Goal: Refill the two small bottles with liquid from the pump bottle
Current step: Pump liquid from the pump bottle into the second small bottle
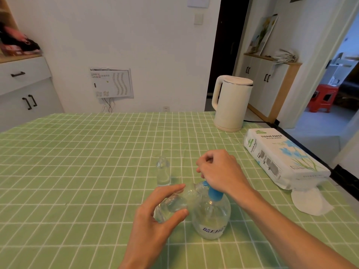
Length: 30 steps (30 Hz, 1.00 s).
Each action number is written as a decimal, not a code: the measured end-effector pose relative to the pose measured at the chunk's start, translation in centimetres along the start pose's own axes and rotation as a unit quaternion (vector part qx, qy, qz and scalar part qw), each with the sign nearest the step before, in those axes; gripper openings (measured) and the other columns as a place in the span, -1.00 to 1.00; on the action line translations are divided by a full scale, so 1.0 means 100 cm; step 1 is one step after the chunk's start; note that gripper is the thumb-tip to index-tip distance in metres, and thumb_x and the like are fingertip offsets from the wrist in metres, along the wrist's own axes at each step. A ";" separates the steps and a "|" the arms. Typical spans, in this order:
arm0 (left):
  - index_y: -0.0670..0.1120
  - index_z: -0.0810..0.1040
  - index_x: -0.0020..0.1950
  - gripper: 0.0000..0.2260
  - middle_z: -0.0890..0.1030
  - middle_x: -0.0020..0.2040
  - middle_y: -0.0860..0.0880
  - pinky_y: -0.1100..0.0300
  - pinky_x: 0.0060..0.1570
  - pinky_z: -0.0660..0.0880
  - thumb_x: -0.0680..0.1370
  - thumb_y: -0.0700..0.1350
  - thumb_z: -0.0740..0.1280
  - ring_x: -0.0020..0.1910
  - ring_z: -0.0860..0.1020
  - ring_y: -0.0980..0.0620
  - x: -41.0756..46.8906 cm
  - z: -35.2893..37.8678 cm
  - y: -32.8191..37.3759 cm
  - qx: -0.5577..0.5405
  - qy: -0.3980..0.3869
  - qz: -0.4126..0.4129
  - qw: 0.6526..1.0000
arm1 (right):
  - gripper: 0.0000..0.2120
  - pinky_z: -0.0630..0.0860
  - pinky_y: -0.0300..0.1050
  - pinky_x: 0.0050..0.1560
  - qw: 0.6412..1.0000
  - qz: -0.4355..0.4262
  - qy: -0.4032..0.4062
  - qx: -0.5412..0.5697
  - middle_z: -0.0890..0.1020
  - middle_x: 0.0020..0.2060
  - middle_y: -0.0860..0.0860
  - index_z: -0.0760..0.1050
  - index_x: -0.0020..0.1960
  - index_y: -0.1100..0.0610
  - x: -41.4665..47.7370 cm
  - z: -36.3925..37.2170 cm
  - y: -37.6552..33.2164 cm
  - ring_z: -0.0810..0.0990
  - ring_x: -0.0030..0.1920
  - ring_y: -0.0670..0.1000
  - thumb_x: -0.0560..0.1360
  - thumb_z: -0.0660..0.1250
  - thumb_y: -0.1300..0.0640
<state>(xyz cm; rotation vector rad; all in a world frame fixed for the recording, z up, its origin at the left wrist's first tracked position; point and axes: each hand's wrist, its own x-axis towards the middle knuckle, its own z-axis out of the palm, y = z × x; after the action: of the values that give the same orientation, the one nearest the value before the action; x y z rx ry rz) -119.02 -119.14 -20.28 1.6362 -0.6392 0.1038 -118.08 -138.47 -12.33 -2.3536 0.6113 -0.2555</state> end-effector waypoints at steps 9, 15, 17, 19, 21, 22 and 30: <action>0.24 0.68 0.21 -0.45 0.73 0.18 0.16 0.49 0.20 0.45 0.42 -0.32 0.60 0.24 0.65 0.16 0.000 0.001 -0.004 0.011 -0.001 -0.003 1.000 | -0.72 0.75 0.24 0.08 1.000 0.017 -0.002 0.025 0.79 -0.20 -0.01 0.73 -0.07 0.12 0.000 0.010 0.010 0.79 -0.09 0.13 0.67 0.28 0.08; 0.23 0.68 0.22 -0.49 0.74 0.18 0.13 0.46 0.19 0.47 0.42 -0.27 0.63 0.22 0.66 0.14 -0.001 0.003 -0.005 0.003 0.003 0.000 1.000 | -0.71 0.75 0.26 0.06 0.999 0.017 0.007 0.028 0.80 -0.16 0.06 0.73 -0.03 0.15 -0.002 0.010 0.010 0.80 -0.08 0.17 0.67 0.26 0.08; 0.23 0.68 0.22 -0.46 0.74 0.18 0.14 0.47 0.19 0.47 0.42 -0.31 0.61 0.22 0.66 0.15 -0.001 0.003 -0.006 0.005 0.002 0.000 1.000 | -0.71 0.75 0.26 0.07 1.000 0.017 0.007 0.021 0.81 -0.13 0.10 0.72 -0.01 0.17 -0.003 0.009 0.009 0.80 -0.05 0.19 0.67 0.26 0.08; 0.24 0.68 0.22 -0.45 0.74 0.17 0.14 0.46 0.20 0.47 0.42 -0.32 0.61 0.22 0.66 0.15 -0.001 0.003 -0.005 0.005 0.000 0.000 1.000 | -0.71 0.75 0.26 0.08 1.000 0.016 0.001 0.017 0.81 -0.12 0.11 0.72 0.00 0.17 -0.003 0.006 0.007 0.80 -0.04 0.20 0.67 0.26 0.07; 0.24 0.69 0.21 -0.45 0.74 0.16 0.13 0.47 0.19 0.47 0.41 -0.33 0.61 0.21 0.67 0.15 -0.001 0.003 -0.004 0.004 0.003 0.000 1.000 | -0.72 0.75 0.25 0.06 1.000 0.008 0.002 0.009 0.80 -0.15 0.07 0.71 -0.03 0.15 -0.001 0.002 0.004 0.80 -0.06 0.18 0.66 0.28 0.05; 0.24 0.69 0.21 -0.45 0.74 0.16 0.13 0.47 0.19 0.47 0.41 -0.33 0.61 0.21 0.67 0.15 -0.001 0.003 -0.004 0.004 0.004 -0.001 1.000 | -0.73 0.75 0.23 0.03 1.000 -0.001 0.008 0.000 0.80 -0.19 0.03 0.71 -0.06 0.12 -0.001 0.000 0.003 0.79 -0.10 0.15 0.66 0.29 0.04; 0.23 0.68 0.22 -0.45 0.74 0.17 0.14 0.48 0.17 0.46 0.42 -0.33 0.60 0.22 0.66 0.15 0.000 0.000 -0.002 0.005 0.002 -0.001 1.000 | -0.73 0.75 0.25 0.01 1.000 -0.006 0.015 0.019 0.80 -0.20 0.05 0.72 -0.07 0.12 -0.001 0.002 0.002 0.79 -0.10 0.18 0.67 0.29 0.08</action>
<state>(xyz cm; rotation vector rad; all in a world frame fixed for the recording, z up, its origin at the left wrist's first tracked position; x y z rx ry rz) -118.94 -119.12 -20.44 1.6451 -0.6358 0.1093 -118.14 -138.45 -12.56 -2.3221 0.6012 -0.3047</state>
